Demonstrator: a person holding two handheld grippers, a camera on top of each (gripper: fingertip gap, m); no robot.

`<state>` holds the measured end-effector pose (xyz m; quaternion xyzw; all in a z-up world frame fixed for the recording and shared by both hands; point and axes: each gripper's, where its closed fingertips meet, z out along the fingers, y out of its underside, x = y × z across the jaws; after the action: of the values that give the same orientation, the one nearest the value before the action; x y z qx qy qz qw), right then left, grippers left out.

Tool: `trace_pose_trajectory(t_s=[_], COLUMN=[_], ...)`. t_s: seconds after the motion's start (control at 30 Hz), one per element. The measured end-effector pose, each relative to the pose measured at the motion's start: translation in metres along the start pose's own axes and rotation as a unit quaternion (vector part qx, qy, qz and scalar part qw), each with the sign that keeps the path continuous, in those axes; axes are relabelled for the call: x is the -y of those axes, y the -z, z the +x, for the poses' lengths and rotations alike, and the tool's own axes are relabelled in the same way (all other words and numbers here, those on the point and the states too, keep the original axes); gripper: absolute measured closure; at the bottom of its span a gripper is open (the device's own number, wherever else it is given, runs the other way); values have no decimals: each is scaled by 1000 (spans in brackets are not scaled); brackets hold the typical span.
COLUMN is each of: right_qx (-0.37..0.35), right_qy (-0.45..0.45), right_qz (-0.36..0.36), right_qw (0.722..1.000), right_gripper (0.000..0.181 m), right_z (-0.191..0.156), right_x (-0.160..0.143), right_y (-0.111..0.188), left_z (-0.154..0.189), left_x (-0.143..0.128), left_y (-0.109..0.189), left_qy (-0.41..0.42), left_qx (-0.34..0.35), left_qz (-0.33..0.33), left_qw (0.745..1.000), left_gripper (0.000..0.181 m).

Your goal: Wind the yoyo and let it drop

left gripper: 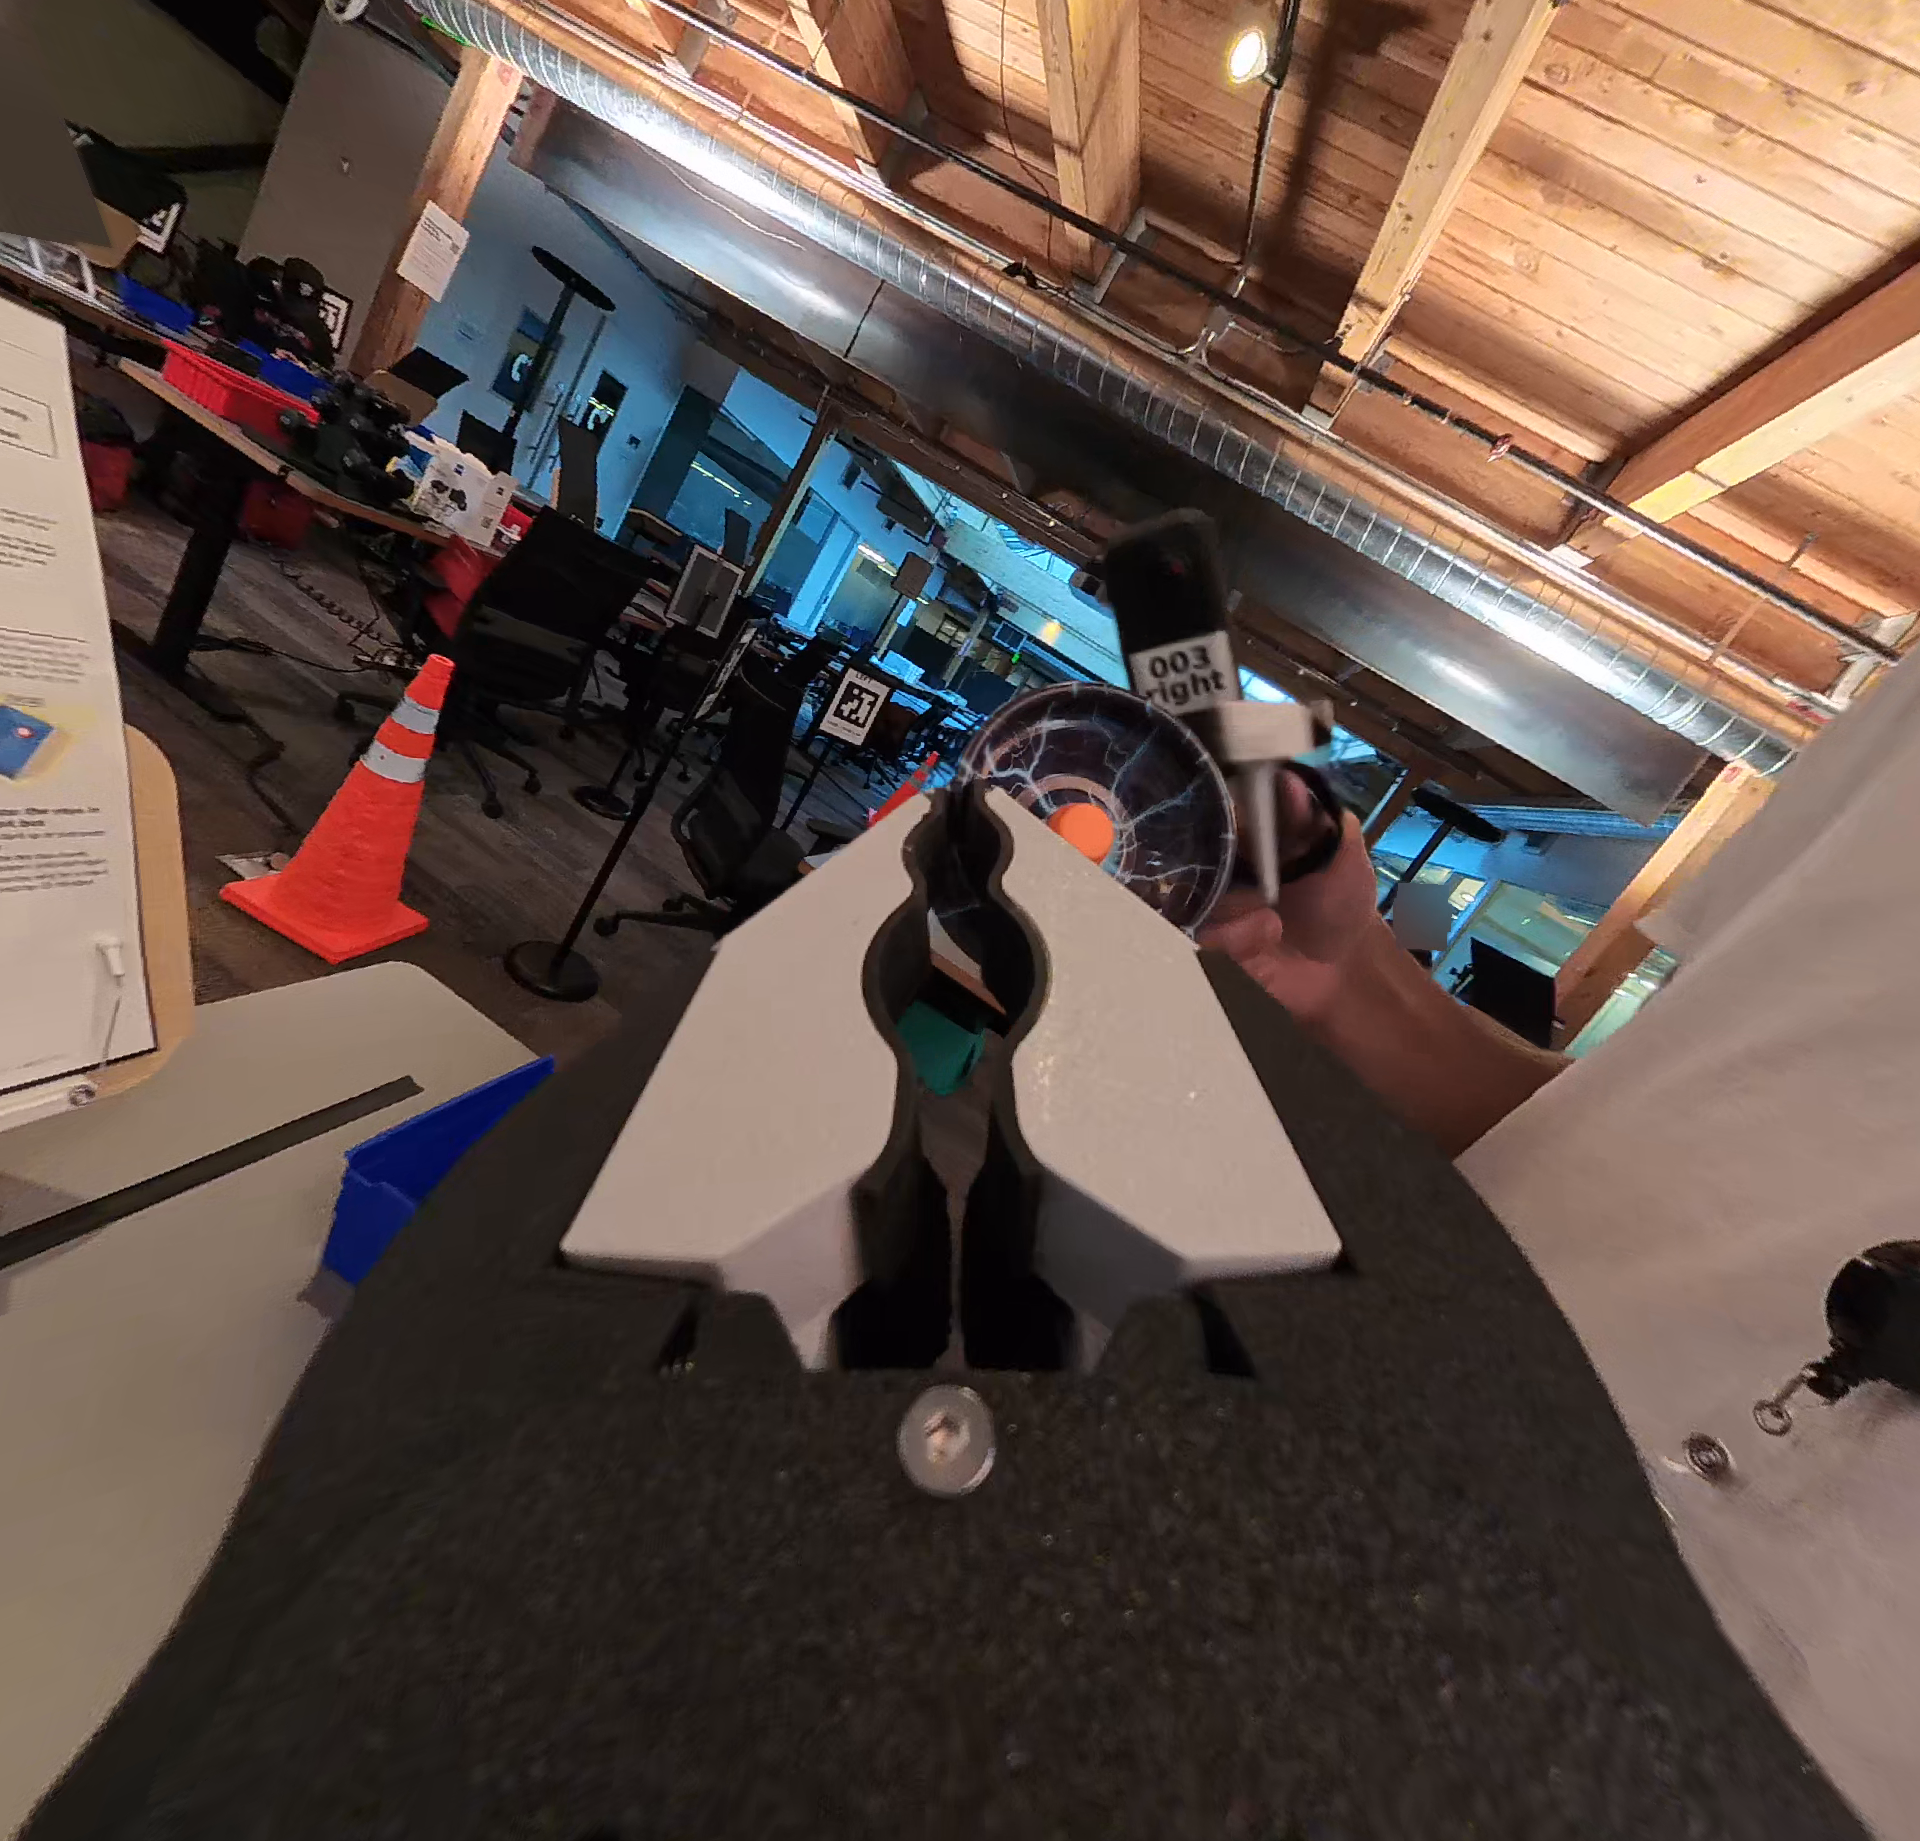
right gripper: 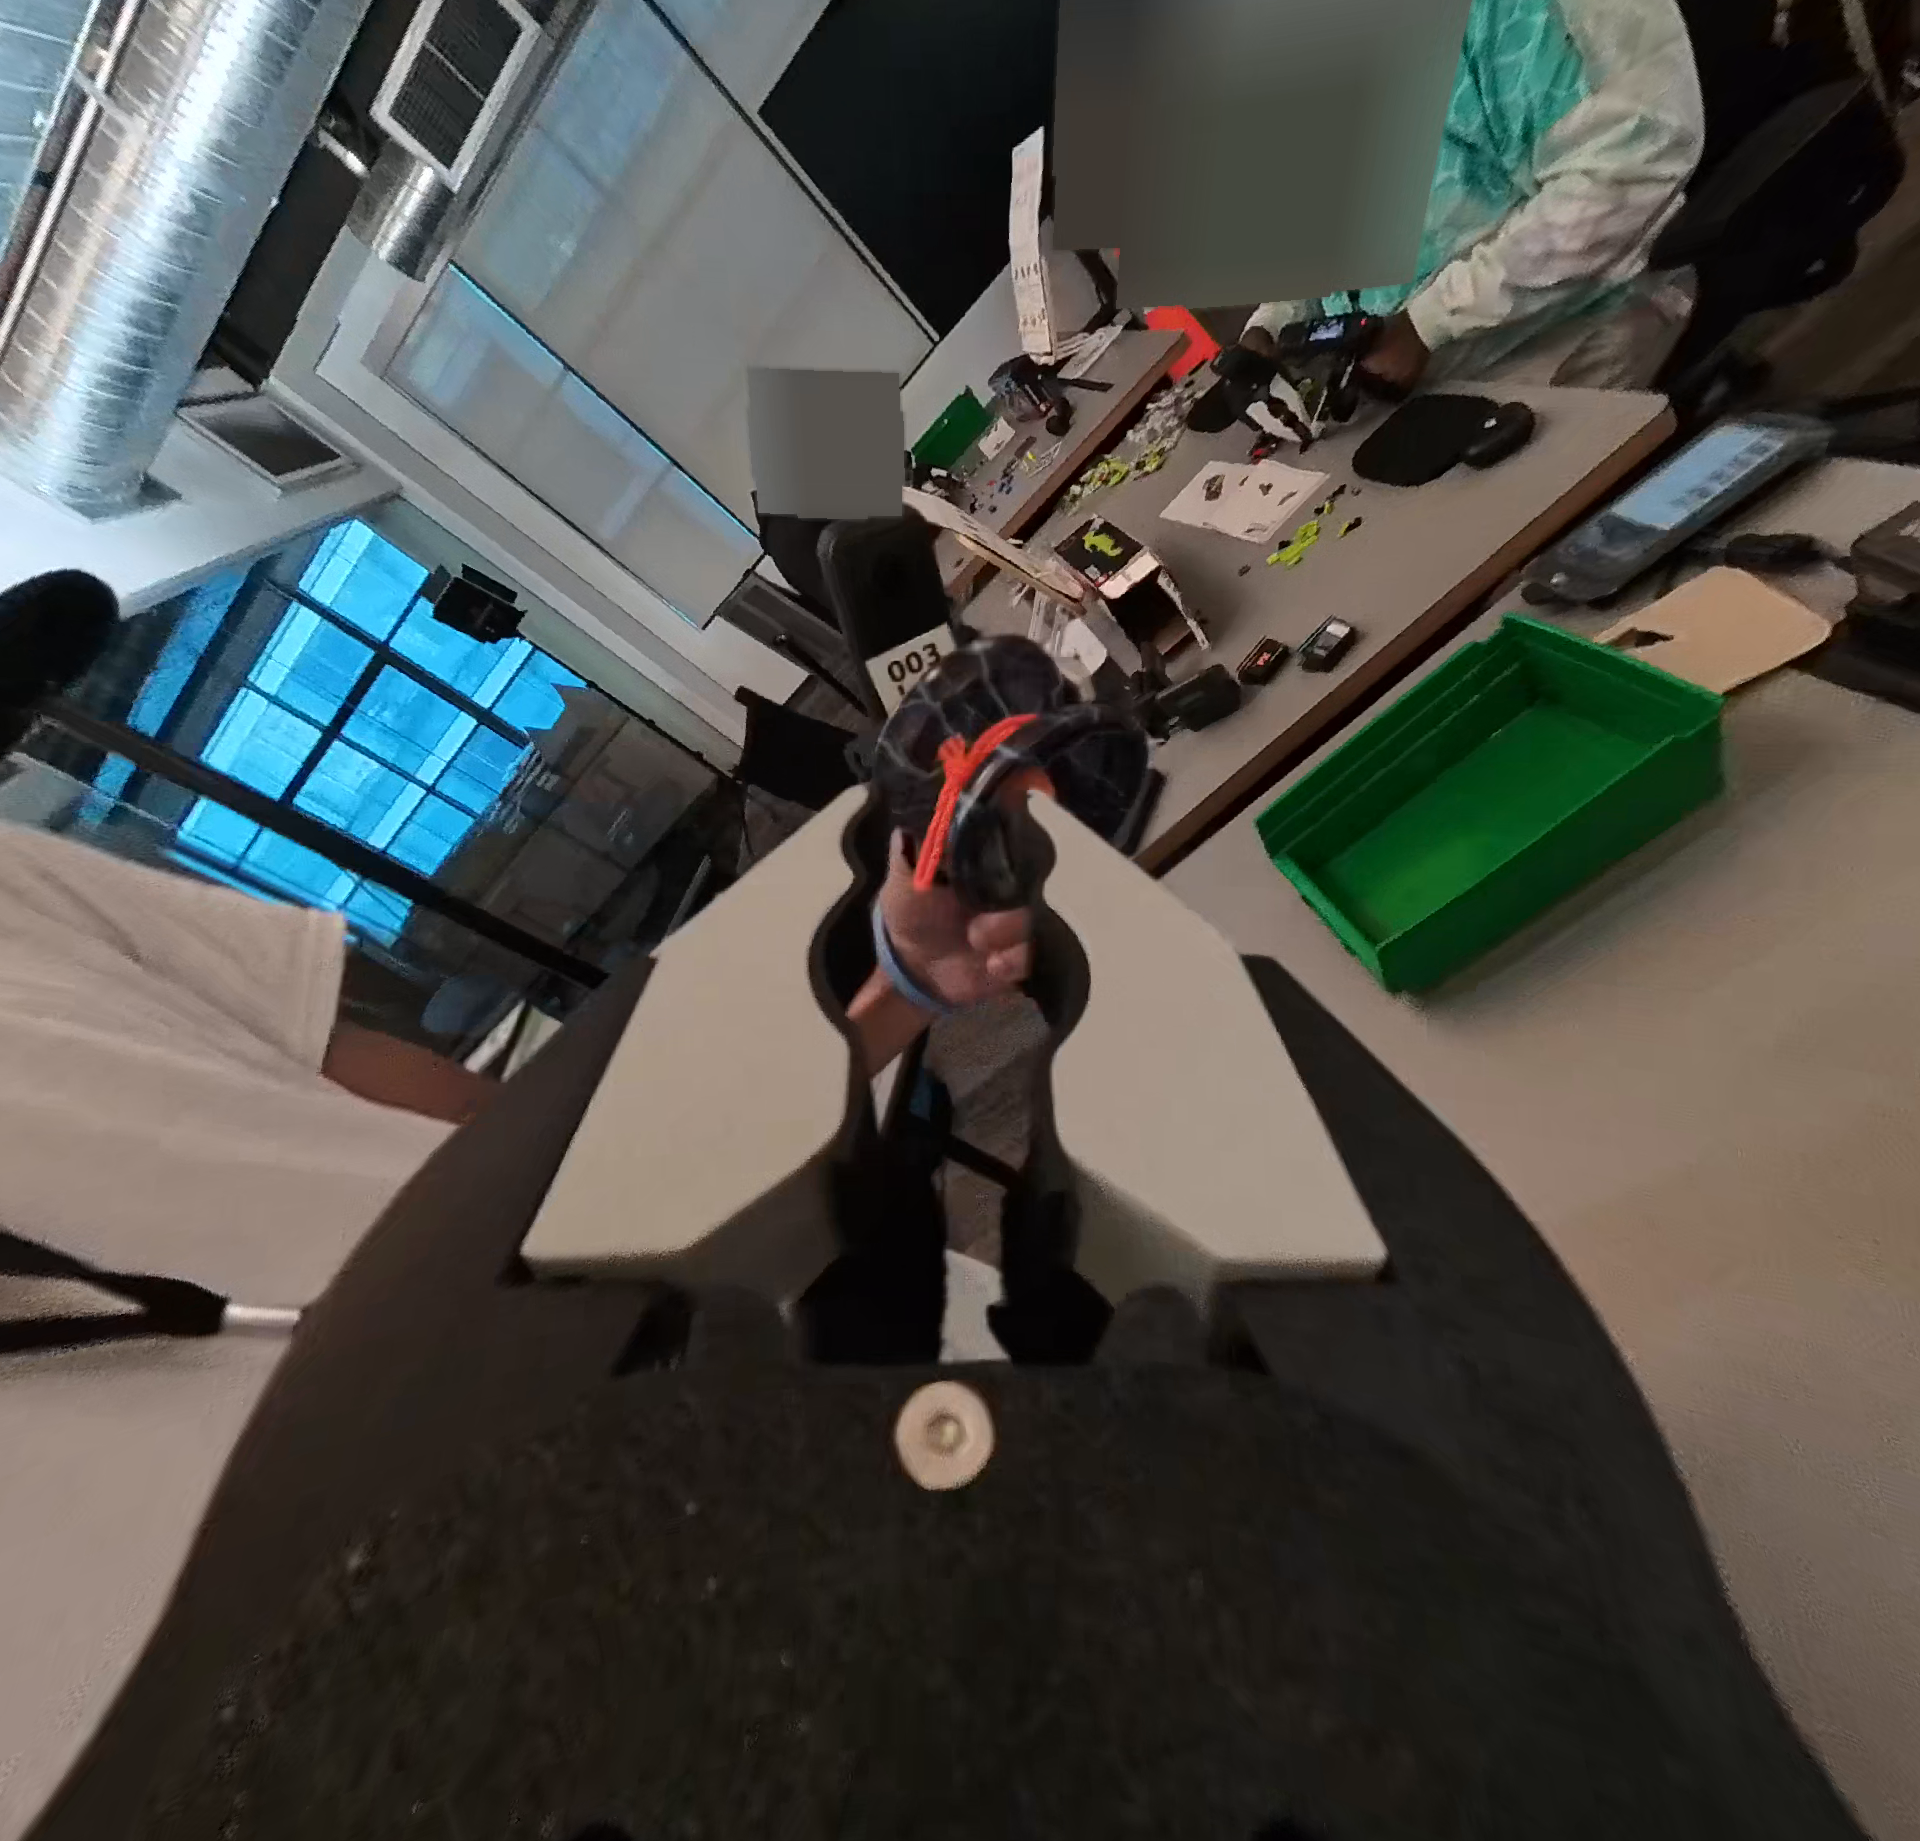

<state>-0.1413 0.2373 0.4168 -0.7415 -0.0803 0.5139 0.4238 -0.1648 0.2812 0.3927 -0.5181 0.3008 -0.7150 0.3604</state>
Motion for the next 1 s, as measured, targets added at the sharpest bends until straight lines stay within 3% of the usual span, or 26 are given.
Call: trace_pose_trajectory(t_s=[0.03,0.17,0.23,0.37,0.43,0.53,0.67,0.87,1.0], right_qx=[12,-56,-39,25,10,-81,-199,-305,-293], right_qy=[35,140,102,-74,-69,42,256,504,538], right_qz=[10,43,63,74,87,73,54,13,-17], right_qw=[999,988,992,994,994,993,945,808,790], right_gripper=[144,134,139,153,152,151,144,153,157], right_z=[-5,3,0,9,15,26,26,24,25], right_x=[-2,-8,-9,-18,-21,-22,-13,-5,-13], right_y=[4,9,4,-7,-9,-5,7,12,4], left_z=[-1,-7,-7,-4,-2,-3,-10,-16,-17], left_x=[2,8,9,10,9,9,6,-3,-8], left_y=[0,0,-2,-8,-12,-14,-14,-15,-16], left_qy=[-4,-18,-34,-68,-80,-84,-65,-28,-11], left_qx=[6,36,48,66,71,78,88,93,92], left_qz=[0,1,-7,-25,-35,-41,-42,-47,-51], left_qw=[1000,999,998,995,994,993,993,994,994], left_gripper=[181,181,181,181,181,181,181,181,181])
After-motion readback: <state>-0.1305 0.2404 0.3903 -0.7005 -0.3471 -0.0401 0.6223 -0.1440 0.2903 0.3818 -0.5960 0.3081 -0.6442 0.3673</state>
